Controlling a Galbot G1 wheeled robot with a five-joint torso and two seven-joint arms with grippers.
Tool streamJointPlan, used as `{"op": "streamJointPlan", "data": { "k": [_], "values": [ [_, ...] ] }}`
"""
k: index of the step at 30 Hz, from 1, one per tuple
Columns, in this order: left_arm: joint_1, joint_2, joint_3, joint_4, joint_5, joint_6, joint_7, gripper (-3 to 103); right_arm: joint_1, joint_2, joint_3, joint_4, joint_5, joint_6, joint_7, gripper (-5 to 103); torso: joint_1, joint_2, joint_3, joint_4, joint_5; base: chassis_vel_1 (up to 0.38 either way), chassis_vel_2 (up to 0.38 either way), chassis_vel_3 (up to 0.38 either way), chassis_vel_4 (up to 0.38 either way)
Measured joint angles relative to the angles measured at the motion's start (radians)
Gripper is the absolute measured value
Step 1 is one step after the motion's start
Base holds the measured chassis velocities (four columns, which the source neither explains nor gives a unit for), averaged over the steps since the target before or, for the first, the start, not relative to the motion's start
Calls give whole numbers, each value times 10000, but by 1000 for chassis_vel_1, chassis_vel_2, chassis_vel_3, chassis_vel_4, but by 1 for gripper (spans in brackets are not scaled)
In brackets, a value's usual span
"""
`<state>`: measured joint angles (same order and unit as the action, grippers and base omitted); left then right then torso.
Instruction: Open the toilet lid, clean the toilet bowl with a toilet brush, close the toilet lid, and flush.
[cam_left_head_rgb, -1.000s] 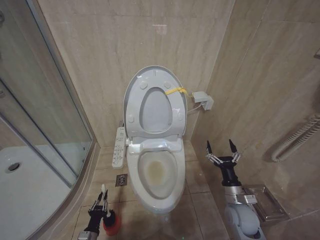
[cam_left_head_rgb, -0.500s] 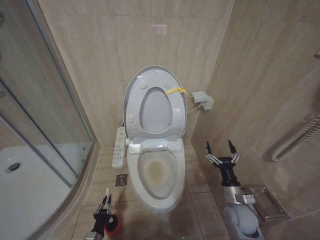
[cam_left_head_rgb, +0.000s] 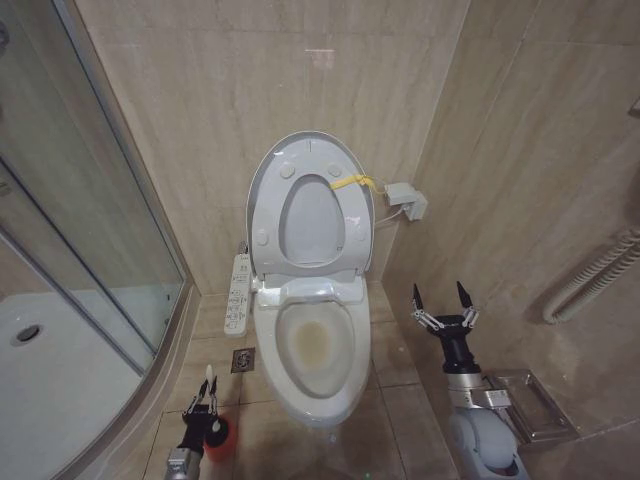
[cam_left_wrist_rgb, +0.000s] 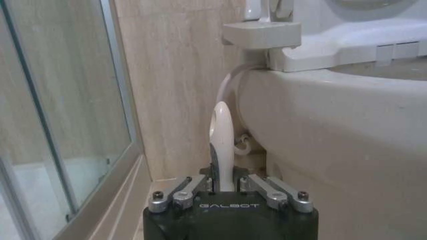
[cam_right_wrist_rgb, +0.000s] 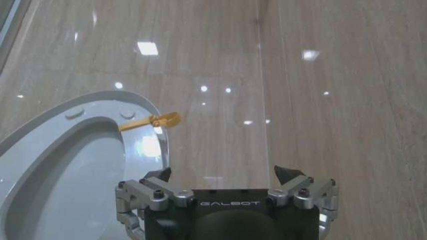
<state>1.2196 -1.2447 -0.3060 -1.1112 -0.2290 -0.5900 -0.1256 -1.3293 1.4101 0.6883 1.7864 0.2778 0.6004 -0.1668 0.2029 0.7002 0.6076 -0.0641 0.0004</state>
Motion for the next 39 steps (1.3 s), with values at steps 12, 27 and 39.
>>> {"op": "streamJointPlan", "data": {
  "k": [12,27,39],
  "values": [
    [-823,-190,-194,805,167,-138,128,18,22,1,-24,43,23,1,0,100,0,0,0,-2,0,0,0,0,0],
    [73,-197,-380,-98,425,221,-303,27,52,-102,-50,-50,99,48,-14,100,0,0,-1,-1,0,0,0,0,0],
    [2867,147,-1362,-4413,665,351,-1168,54,-51,-304,-80,212,270,12,-8,100,-2,0,-1,-2,-1,0,0,0,0]
  ]
}}
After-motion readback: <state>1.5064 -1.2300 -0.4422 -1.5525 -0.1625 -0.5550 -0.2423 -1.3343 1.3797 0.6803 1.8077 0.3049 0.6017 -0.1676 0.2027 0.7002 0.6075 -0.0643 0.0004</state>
